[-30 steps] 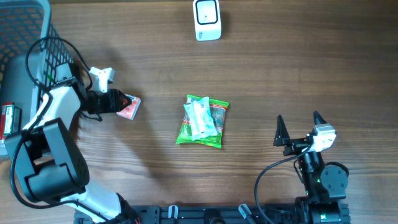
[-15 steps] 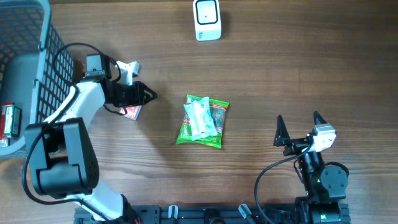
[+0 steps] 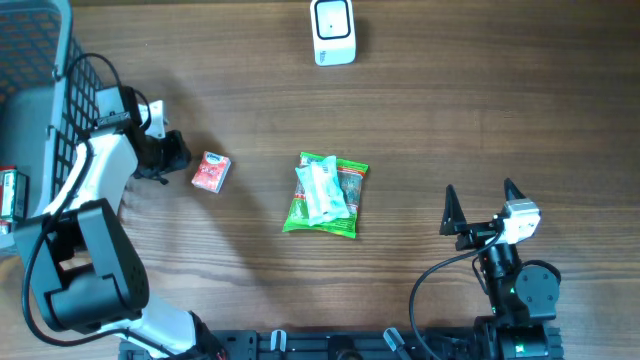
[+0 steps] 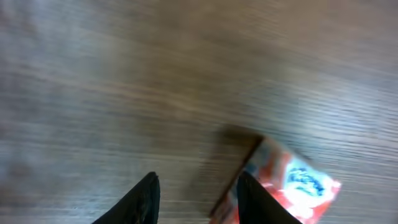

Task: Scan the item barcode
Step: 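Lift the Kleenex pack out and place it left of the green packets, then push the Kleenex pack rightward toward the green packets with the left gripper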

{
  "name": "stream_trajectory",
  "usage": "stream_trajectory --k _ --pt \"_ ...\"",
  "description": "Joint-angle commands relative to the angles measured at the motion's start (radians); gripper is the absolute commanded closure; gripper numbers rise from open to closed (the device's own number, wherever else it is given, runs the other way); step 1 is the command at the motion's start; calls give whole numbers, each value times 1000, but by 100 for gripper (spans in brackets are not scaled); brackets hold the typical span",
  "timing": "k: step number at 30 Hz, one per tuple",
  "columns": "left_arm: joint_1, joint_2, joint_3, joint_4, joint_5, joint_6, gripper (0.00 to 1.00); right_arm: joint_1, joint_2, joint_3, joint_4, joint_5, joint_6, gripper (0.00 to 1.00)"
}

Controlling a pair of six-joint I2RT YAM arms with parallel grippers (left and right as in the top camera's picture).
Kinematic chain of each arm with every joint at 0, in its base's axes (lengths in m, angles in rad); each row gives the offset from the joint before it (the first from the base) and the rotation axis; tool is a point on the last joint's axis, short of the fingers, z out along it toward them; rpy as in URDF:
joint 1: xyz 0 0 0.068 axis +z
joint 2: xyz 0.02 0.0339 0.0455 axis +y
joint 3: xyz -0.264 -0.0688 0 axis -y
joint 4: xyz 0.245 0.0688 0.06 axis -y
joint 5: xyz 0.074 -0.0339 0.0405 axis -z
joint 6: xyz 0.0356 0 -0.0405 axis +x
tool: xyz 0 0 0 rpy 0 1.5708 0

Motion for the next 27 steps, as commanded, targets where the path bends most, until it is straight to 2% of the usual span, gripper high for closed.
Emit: stream_trajectory --k 1,4,12,20,24,27 --pt "13 -16 -62 42 -44 -44 63 -3 0 -1 3 10 -9 0" --pt "12 -16 -101 62 -26 -60 65 -3 0 -1 3 10 -9 0" --pt "-16 -16 -113 39 140 -59 75 -3 0 -1 3 10 -9 0" --pt "-169 -16 -113 38 141 -60 73 -3 0 -1 3 10 -9 0" --pt "-209 -16 -113 61 140 -60 71 -3 0 -1 3 10 -9 0" --pt "-209 -17 -113 58 80 -60 66 -3 0 -1 3 10 -9 0"
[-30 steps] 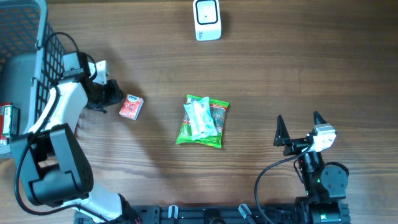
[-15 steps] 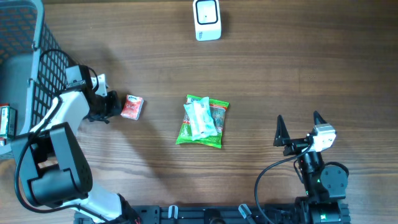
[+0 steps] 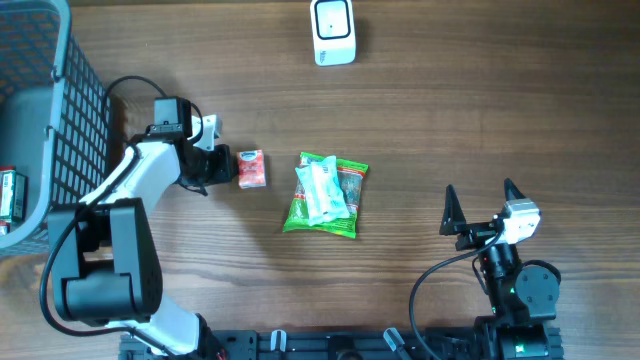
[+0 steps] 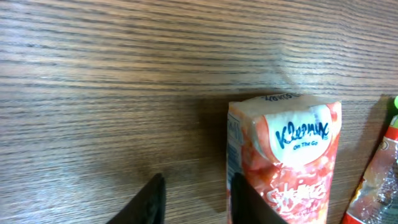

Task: Scan the item barcode
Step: 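Push the Kleenex pack rightward toward the green packets with the left gripper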

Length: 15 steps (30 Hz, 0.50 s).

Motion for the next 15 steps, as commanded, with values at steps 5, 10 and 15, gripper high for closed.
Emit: stream_trajectory --k 5,10,15 --pt "51 -40 76 -120 -68 -46 66 -3 0 -1 3 10 -9 0" --pt "91 -76 163 -185 254 -51 55 -3 0 -1 3 10 -9 0" --pt "76 -45 115 -172 290 28 55 -3 1 -1 3 10 -9 0"
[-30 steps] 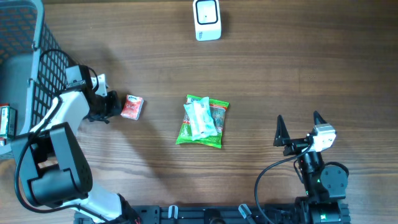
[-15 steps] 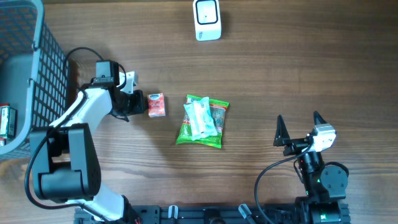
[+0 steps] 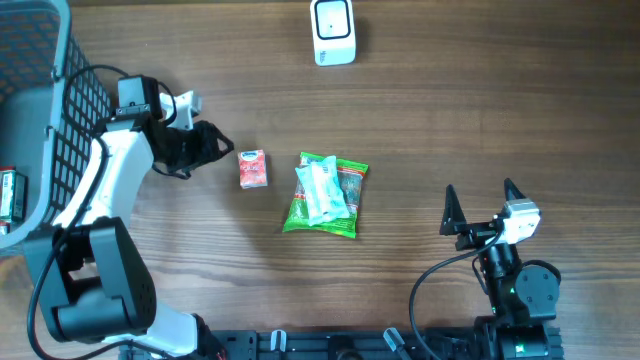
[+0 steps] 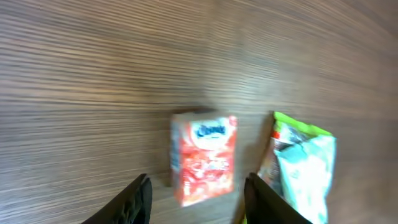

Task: Scan the item barcode
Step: 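Push the Kleenex pack rightward toward the green packets with the left gripper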

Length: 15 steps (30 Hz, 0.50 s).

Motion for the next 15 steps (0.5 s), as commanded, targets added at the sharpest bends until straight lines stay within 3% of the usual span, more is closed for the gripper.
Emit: stream_trajectory --k 1,11,15 --pt "-15 31 -53 23 76 56 55 -3 1 -1 3 10 -9 0" --pt "-16 111 -170 193 11 56 60 -3 2 -1 3 10 -9 0" --pt "-11 111 -170 197 93 55 63 -3 2 -1 3 10 -9 0"
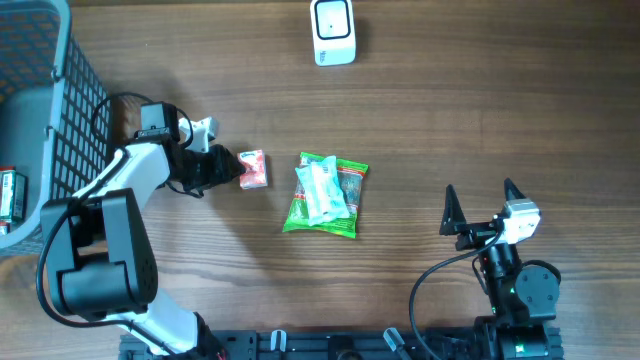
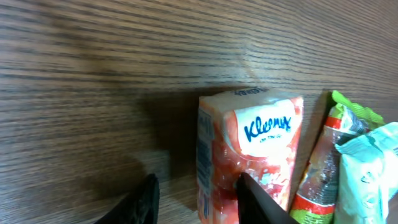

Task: Scan the item barcode
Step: 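Push the Kleenex pack rightward toward the green packets with the left gripper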

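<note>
A small red Kleenex tissue pack (image 1: pixel 253 168) lies flat on the wooden table, left of a green snack packet (image 1: pixel 325 195). The white barcode scanner (image 1: pixel 333 32) stands at the far edge. My left gripper (image 1: pixel 226 166) is low at the pack's left end and open. In the left wrist view the pack (image 2: pixel 255 137) fills the middle; one finger (image 2: pixel 254 202) is over the pack, the other (image 2: pixel 144 200) over bare wood, and the pack's left side lies between them. My right gripper (image 1: pixel 481 205) stands open at the near right, holding nothing.
A grey wire basket (image 1: pixel 40 100) occupies the left edge, with a small box (image 1: pixel 10 195) in it. The green packet (image 2: pixel 348 162) lies just beyond the tissue pack, almost touching it.
My left gripper was drawn back and higher, left of the pack; now it is low and right at the pack's left end, still open. Pack and right arm have not moved.
The tissue pack first lay tilted further left, with my left gripper beside it near the basket. A second later the pack lay further right, close to the green packet, the gripper against it. The gripper then stood back, and now it is at the pack again.
</note>
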{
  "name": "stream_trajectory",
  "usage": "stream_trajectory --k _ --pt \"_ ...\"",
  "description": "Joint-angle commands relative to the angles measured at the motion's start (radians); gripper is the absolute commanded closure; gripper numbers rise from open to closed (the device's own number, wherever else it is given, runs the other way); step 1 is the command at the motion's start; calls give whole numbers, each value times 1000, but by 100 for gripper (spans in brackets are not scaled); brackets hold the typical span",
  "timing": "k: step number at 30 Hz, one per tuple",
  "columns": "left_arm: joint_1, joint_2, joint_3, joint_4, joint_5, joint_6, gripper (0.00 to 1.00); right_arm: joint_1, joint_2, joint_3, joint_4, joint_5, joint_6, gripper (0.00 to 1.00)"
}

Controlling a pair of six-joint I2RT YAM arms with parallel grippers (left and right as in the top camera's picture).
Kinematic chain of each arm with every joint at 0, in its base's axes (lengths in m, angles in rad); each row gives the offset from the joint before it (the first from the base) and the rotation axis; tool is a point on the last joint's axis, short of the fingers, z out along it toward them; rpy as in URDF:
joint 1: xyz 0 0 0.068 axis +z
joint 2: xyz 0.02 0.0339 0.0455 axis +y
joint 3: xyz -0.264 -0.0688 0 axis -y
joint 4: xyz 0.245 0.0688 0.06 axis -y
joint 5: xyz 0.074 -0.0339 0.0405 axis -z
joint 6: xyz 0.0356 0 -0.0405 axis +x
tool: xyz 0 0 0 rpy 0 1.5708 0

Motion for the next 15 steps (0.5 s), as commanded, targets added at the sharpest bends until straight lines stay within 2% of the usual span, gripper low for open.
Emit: stream_trajectory --k 1,10,15 --pt "7 11 -6 13 96 19 63 -3 2 -1 3 10 -9 0" --pt "16 11 -19 28 129 19 73 -3 2 -1 3 10 -9 0" --pt "16 11 -78 107 92 19 76 -3 2 -1 3 10 -9 0"
